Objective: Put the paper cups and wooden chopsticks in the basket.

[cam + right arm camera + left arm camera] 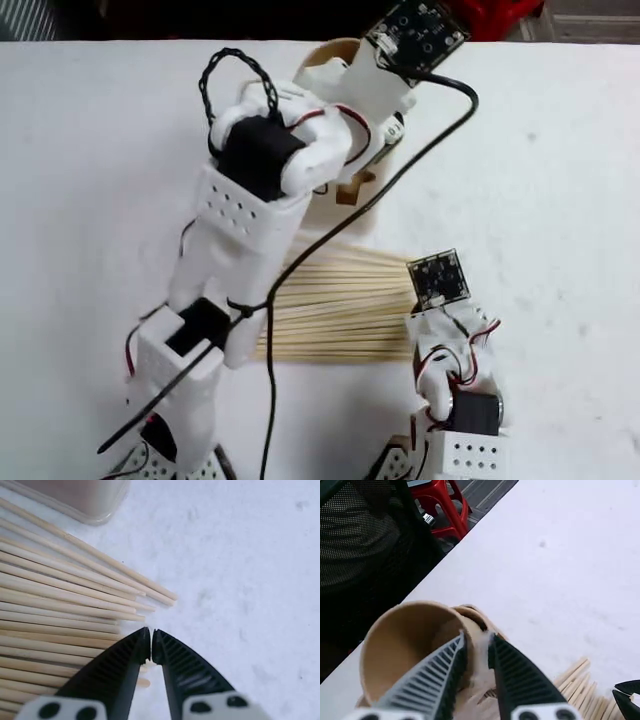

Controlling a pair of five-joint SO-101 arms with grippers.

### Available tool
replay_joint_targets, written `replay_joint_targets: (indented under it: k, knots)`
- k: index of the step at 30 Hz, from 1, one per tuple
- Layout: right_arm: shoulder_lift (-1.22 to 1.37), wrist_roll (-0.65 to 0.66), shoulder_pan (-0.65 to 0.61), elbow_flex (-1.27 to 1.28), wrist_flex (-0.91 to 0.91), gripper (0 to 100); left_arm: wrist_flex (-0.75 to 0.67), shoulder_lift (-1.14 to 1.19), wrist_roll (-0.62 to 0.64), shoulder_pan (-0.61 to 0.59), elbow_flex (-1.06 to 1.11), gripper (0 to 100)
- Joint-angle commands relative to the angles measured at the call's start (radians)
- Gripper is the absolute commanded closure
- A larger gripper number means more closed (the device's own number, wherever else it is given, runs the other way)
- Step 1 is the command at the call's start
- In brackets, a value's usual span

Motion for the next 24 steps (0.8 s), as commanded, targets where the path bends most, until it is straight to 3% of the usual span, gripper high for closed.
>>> replay_joint_targets:
  k: [1,7,13,24]
  knots:
    - [-0.005,0.006,0.005,0.008,0.007,97.5,0.015,-0.008,0.009,0.044,-0.041,90]
    - [-0.005,0.006,0.005,0.008,0.007,97.5,0.005,-0.008,0.008,0.033,-0.051,90]
    - [-0.005,0.006,0.005,0.008,0.007,97.5,0.005,0.013,0.029,-0.068,-0.035,90]
    - [-0.005,0.006,0.007,0.008,0.007,97.5,-0.034,0.254,0.068,-0.111,-0.023,90]
